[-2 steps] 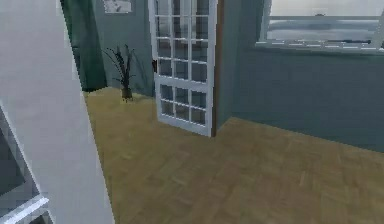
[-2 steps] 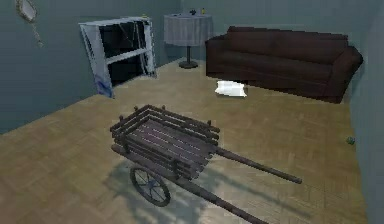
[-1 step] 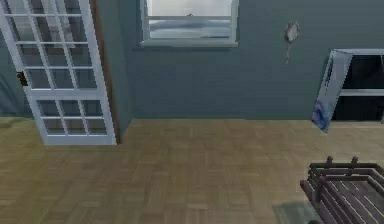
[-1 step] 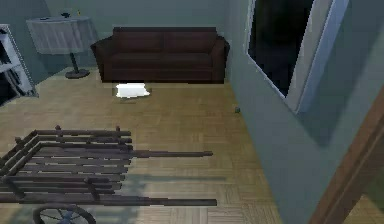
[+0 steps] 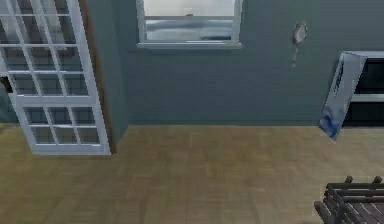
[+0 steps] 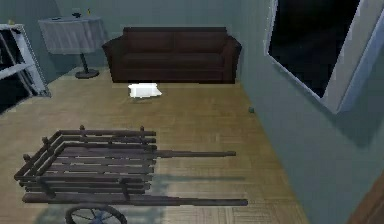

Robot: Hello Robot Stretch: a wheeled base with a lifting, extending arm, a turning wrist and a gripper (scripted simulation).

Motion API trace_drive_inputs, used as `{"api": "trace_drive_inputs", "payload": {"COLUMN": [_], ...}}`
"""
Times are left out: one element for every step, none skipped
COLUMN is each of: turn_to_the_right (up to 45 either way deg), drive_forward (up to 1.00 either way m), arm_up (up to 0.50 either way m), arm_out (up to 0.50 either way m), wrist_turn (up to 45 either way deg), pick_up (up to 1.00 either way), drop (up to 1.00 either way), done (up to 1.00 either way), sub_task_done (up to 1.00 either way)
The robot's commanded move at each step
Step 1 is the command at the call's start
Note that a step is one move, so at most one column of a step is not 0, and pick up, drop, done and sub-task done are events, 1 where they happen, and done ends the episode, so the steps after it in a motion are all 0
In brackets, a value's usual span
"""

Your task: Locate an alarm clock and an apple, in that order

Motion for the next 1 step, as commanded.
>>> {"api": "trace_drive_inputs", "payload": {"turn_to_the_right": [-3.0], "drive_forward": [0.00], "arm_up": [0.00], "arm_out": [0.00], "wrist_turn": [0.0], "pick_up": [0.00], "drop": [0.00], "done": [0.00], "sub_task_done": [0.00]}}
